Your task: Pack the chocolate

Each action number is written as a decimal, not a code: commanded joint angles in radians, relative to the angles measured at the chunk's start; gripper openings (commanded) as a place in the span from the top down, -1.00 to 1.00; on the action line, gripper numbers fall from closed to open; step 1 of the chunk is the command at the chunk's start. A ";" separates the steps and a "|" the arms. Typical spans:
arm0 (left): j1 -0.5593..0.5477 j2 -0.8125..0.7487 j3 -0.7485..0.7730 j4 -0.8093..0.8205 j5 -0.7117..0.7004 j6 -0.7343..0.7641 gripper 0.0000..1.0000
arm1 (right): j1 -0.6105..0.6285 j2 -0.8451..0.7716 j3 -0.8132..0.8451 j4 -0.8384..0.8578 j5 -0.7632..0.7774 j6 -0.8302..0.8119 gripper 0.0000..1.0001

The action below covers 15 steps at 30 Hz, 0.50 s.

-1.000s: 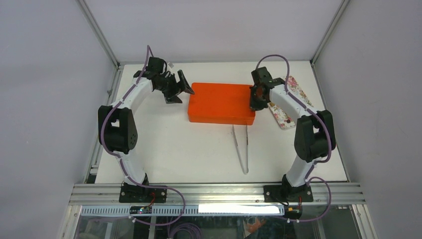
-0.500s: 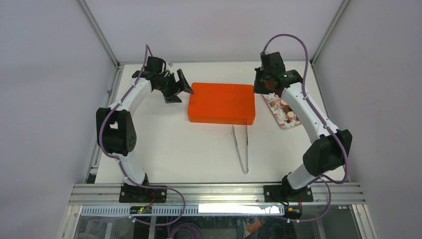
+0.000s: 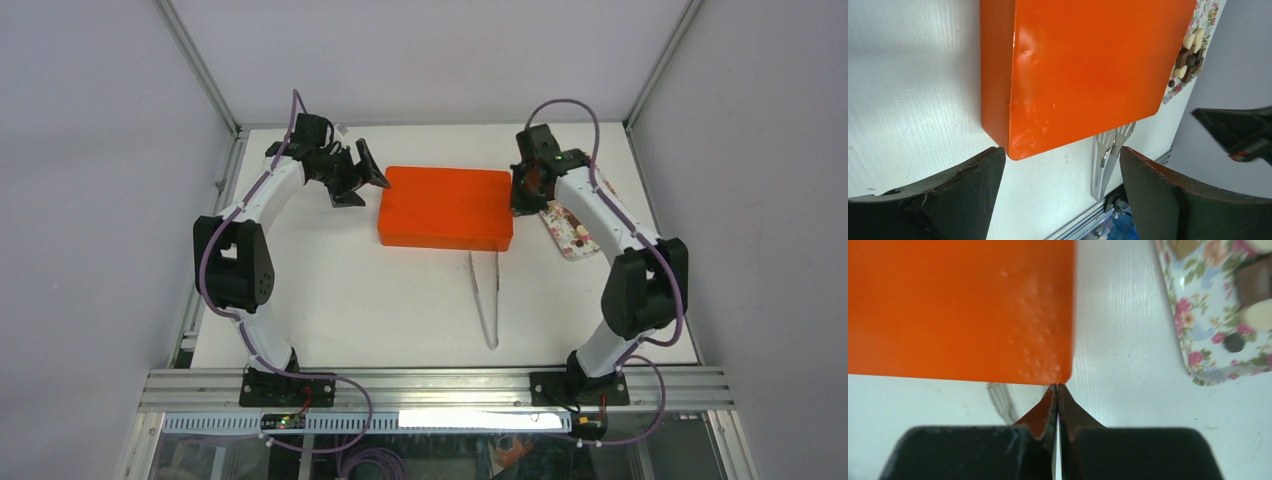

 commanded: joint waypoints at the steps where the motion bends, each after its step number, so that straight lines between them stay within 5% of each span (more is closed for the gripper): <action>1: -0.008 -0.053 0.026 0.020 0.014 0.007 -0.76 | 0.001 -0.141 0.210 -0.040 0.024 -0.021 1.00; 4: -0.008 -0.089 0.034 0.019 -0.003 0.007 -0.77 | 0.002 -0.178 0.245 -0.036 0.013 -0.013 0.86; 9: -0.008 -0.205 0.036 0.020 -0.051 0.032 -0.89 | 0.003 -0.331 0.175 0.084 -0.031 -0.030 0.04; 15: -0.008 -0.411 -0.019 0.020 -0.241 0.072 -0.98 | 0.003 -0.491 0.109 0.133 0.071 -0.055 -0.32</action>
